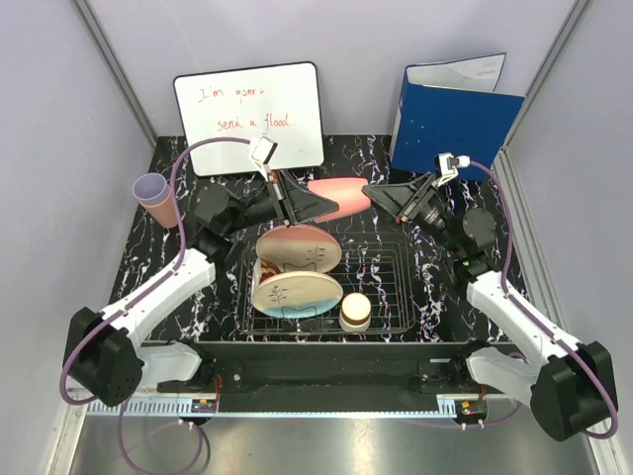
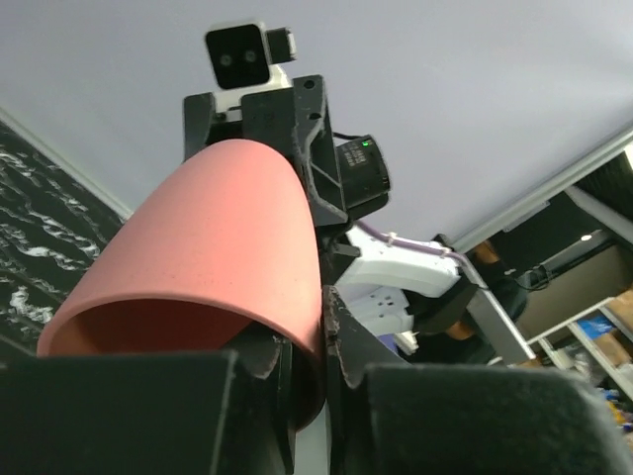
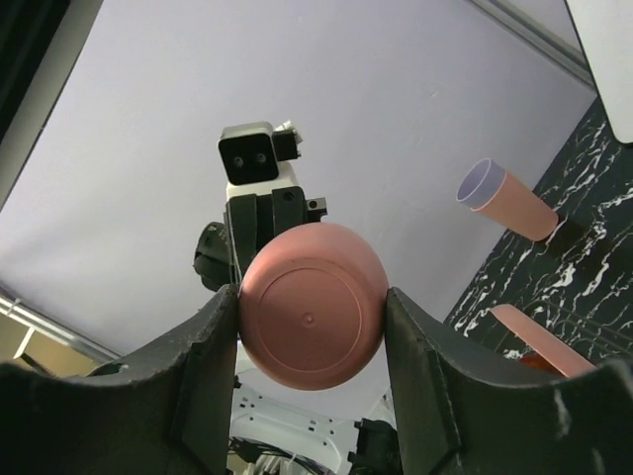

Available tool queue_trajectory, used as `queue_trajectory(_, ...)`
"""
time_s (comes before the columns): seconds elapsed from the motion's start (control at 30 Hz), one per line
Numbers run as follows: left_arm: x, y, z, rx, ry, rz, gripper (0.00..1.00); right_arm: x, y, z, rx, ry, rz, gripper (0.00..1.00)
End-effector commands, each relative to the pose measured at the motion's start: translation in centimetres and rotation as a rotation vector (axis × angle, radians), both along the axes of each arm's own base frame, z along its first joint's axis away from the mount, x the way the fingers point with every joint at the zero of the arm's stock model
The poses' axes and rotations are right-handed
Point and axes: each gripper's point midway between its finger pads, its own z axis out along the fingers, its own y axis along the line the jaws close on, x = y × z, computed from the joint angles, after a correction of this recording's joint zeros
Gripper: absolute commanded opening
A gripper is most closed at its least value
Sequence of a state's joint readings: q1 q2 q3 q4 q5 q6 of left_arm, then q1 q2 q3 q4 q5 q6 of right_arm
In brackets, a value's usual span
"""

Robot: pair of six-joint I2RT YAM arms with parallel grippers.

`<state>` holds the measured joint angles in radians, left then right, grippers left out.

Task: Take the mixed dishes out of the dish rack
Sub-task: Pick up the cup from the dish rack, then place the cup at the center of the board.

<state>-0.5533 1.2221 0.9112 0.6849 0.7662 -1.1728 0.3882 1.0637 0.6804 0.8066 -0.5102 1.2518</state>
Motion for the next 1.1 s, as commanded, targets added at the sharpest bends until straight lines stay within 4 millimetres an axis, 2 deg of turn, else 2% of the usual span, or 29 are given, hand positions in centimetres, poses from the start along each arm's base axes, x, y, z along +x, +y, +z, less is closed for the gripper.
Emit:
queue_trajectory(0.0,-0.4,1.2,1.9,0.089,-0.093,0.097,0.0,-0.6,-0.9,1.0,-0.076,-0.069,-0.083,0.78)
queue_trajectory(0.03,0.0,1.7,1.9,0.125,-0.097,0.136,0.0,0.1,-1.2,-0.6,-0.128,0.002,-0.122,0.86)
queue_trajectory(0.07,0.9,2.6,3.2,0.155,-0.168,0.22,0.0,-0.3,-1.8,0.4,-0.166,-0.05,-0.165,0.9)
queue_trajectory(0.1,1.1,3.6,1.8,0.245,-0.106,0.266,0.0,-0.2,-2.2,0.2,-0.198,-0.044,-0.196,0.93)
queue_trajectory(0.13,1.9,5.2,3.1,0.29,-0.156,0.351,0.0,0.6,-3.0,-1.6,-0.263,0.034,-0.254,0.95)
queue_trajectory(0.17,3.3,7.1,3.3,0.336,-0.138,0.486,0.0,0.3,-3.8,-0.8,-0.311,-0.01,-0.297,0.95)
queue_trajectory(0.2,3.7,8.8,0.9,0.454,-0.05,0.552,0.0,0.9,-4.8,-1.1,-0.346,0.01,-0.366,0.95)
queue_trajectory(0.23,4.2,10.7,1.8,0.493,-0.052,0.648,0.0,1.0,-5.4,-2.6,-0.407,0.06,-0.393,0.94)
queue_trajectory(0.27,5.9,13.7,0.7,0.594,-0.022,0.822,0.0,0.9,-6.2,-2.9,-0.461,0.059,-0.429,0.92)
queue_trajectory(0.3,5.9,16.2,-2.0,0.723,0.069,0.897,0.0,1.2,-7.2,-4.2,-0.509,0.106,-0.476,0.91)
queue_trajectory(0.33,6.6,19.4,-2.3,0.799,0.11,1.046,0.0,1.1,-7.7,-4.2,-0.527,0.106,-0.5,0.9)
queue_trajectory(0.37,5.9,21.4,-4.8,0.916,0.195,1.08,0.0,1.1,-8.2,-4.6,-0.554,0.11,-0.52,0.89)
queue_trajectory(0.4,6.0,23.8,-5.5,0.954,0.248,1.154,0.0,1.2,-8.7,-5.2,-0.575,0.134,-0.542,0.89)
queue_trajectory(0.5,5.2,29.0,-8.7,1.103,0.364,1.282,0.0,1.0,-9.2,-6.2,-0.602,0.16,-0.553,0.86)
queue_trajectory(0.53,4.6,30.0,-10.7,1.155,0.404,1.286,0.0,0.9,-9.3,-6.4,-0.606,0.165,-0.555,0.86)
queue_trajectory(0.6,4.2,32.2,-12.6,1.189,0.478,1.321,0.0,0.7,-9.4,-7.2,-0.612,0.183,-0.554,0.86)
queue_trajectory(0.63,4.0,32.8,-14.3,1.232,0.515,1.317,0.0,0.5,-9.4,-7.6,-0.607,0.189,-0.551,0.85)
queue_trajectory(0.77,4.8,34.6,-17.3,1.3,0.605,1.361,0.0,0.4,-9.2,-8.4,-0.599,0.205,-0.536,0.84)
queue_trajectory(0.83,4.8,35.8,-19.8,1.327,0.706,1.367,0.0,0.2,-9.0,-8.4,-0.598,0.204,-0.522,0.84)
queue_trajectory(0.87,5.5,35.7,-20.3,1.316,0.709,1.366,0.0,0.0,-9.0,-8.4,-0.599,0.202,-0.517,0.84)
queue_trajectory(0.9,5.4,37.1,-21.0,1.308,0.762,1.397,0.0,-0.1,-9.1,-8.4,-0.599,0.201,-0.522,0.84)
queue_trajectory(0.93,5.9,37.4,-21.7,1.312,0.79,1.393,0.0,-0.3,-9.2,-8.4,-0.598,0.194,-0.525,0.84)
queue_trajectory(1.0,7.1,38.8,-21.8,1.29,0.819,1.435,0.0,-0.4,-9.4,-8.6,-0.602,0.195,-0.528,0.83)
queue_trajectory(1.03,7.8,39.1,-22.9,1.301,0.863,1.417,0.0,-0.5,-9.4,-8.9,-0.604,0.198,-0.527,0.83)
queue_trajectory(1.07,8.2,40.0,-23.1,1.28,0.904,1.428,0.0,-0.6,-9.3,-9.1,-0.607,0.2,-0.523,0.84)
